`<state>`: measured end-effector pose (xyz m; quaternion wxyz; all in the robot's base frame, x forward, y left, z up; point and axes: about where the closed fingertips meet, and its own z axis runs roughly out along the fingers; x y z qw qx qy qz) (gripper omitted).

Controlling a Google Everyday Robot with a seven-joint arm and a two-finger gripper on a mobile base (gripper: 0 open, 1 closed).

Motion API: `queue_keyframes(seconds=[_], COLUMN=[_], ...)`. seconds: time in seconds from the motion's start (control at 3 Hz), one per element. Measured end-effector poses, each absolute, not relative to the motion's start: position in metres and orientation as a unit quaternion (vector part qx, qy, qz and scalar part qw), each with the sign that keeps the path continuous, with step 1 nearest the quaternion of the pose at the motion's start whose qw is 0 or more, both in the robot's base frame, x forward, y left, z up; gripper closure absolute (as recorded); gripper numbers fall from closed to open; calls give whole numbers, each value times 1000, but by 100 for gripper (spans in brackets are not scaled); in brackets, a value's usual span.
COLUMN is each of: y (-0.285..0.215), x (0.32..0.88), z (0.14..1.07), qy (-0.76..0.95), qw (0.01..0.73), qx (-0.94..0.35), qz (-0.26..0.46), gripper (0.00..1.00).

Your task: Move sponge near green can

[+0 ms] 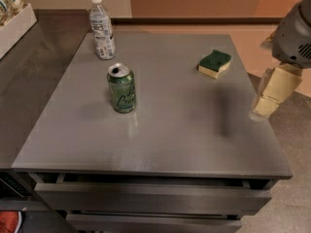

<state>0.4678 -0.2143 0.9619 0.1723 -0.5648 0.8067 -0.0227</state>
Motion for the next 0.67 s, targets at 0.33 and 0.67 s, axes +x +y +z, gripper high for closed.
queue_keyframes(seconds=[0.33, 0.67], y=[-215, -217], x=[505, 536], z=[942, 927], qy=[838, 858], qw=[196, 223], qx=[-509, -461], qz=[11, 38], gripper=[0, 0])
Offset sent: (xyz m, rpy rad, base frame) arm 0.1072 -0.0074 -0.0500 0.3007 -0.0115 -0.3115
